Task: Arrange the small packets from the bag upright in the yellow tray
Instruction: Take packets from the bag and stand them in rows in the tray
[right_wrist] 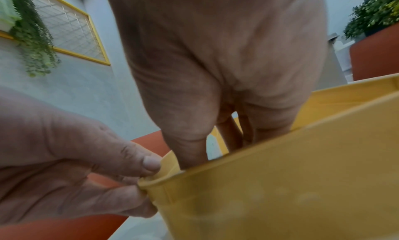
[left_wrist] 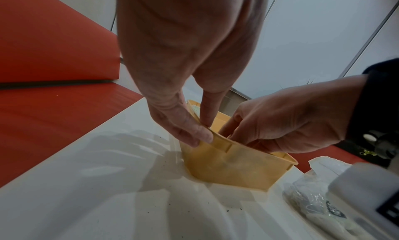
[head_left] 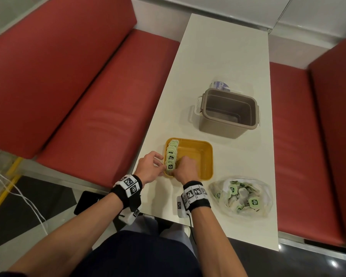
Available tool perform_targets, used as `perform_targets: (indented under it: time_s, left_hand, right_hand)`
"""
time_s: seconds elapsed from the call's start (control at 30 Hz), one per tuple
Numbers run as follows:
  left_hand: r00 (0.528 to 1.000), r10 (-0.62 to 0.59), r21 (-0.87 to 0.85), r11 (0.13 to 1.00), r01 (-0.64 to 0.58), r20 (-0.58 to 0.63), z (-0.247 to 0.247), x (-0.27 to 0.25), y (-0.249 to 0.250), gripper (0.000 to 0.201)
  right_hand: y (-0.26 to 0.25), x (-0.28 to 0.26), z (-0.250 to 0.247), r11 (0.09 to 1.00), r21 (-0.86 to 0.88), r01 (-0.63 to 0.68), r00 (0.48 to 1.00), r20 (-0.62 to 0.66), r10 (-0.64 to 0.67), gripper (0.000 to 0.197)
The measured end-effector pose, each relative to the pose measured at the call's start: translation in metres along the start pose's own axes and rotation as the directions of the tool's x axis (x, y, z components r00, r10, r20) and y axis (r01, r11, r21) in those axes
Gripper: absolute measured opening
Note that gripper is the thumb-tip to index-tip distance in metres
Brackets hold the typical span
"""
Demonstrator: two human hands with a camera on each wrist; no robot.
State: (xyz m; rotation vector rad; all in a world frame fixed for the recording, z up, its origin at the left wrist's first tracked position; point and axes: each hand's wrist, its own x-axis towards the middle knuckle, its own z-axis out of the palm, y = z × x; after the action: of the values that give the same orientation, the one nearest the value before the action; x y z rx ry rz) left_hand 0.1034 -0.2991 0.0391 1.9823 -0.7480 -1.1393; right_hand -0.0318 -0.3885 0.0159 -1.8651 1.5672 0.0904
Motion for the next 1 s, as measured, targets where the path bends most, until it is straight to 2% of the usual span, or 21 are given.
perform_targets:
  time_s: [0.1, 0.27, 0.33, 0.4, 0.5, 0.63, 0.77, 0.87, 0.93, 1.0]
  left_hand:
    - [1.000, 0.007, 0.007, 1.000, -0.007, 0.005, 0.001, -0.002, 0.003, 0.025]
    - [1.000, -0.012, 0.025, 1.000, 0.012, 0.006, 0.001, -0.007, 0.010, 0.025]
    - [0.999, 0.011, 0.105, 0.994, -0.008, -0.033, 0.002, -0.011, 0.014, 0.029]
    - [0.983, 0.128, 0.216, 0.971, -0.097, -0.134, 0.007, -0.017, 0.021, 0.035]
    - [0.915, 0.350, 0.159, 0.933, -0.322, -0.200, 0.025, -0.038, 0.044, 0.030]
    - [0.863, 0.501, 0.099, 0.863, -0.495, -0.058, 0.067, -0.073, 0.083, 0.017]
    - [0.838, 0.523, 0.149, 0.826, -0.543, 0.152, 0.126, -0.096, 0.088, 0.011]
    - [0.854, 0.462, 0.248, 0.821, -0.514, 0.240, 0.175, -0.105, 0.070, 0.013]
    - [0.881, 0.409, 0.348, 0.811, -0.470, 0.238, 0.202, -0.111, 0.058, 0.022]
    - [0.900, 0.389, 0.432, 0.789, -0.436, 0.197, 0.220, -0.113, 0.050, 0.033]
  right_hand:
    - [-0.006, -0.001, -0.002, 1.000, -0.003, 0.015, 1.000, 0.007, -0.015, 0.041]
    - [-0.011, -0.014, -0.015, 0.999, -0.001, 0.053, 0.998, 0.017, -0.053, 0.046]
    - [-0.006, -0.026, -0.037, 0.997, 0.023, 0.077, 0.995, -0.057, -0.076, 0.050]
    - [0.006, -0.042, -0.064, 0.992, 0.066, 0.111, 0.979, -0.180, -0.097, 0.052]
    - [0.037, -0.068, -0.110, 0.966, 0.184, 0.180, 0.938, -0.328, -0.112, 0.041]
    - [0.098, -0.102, -0.165, 0.946, 0.273, 0.175, 0.908, -0.416, -0.048, 0.023]
    - [0.171, -0.108, -0.181, 0.987, 0.146, 0.068, 0.922, -0.386, -0.006, 0.020]
    - [0.208, -0.104, -0.175, 0.999, -0.048, 0.011, 0.958, -0.287, -0.025, 0.021]
    - [0.217, -0.102, -0.165, 0.989, -0.135, 0.067, 0.970, -0.222, -0.096, 0.021]
    - [0.221, -0.102, -0.152, 0.977, -0.182, 0.114, 0.969, -0.195, -0.150, 0.033]
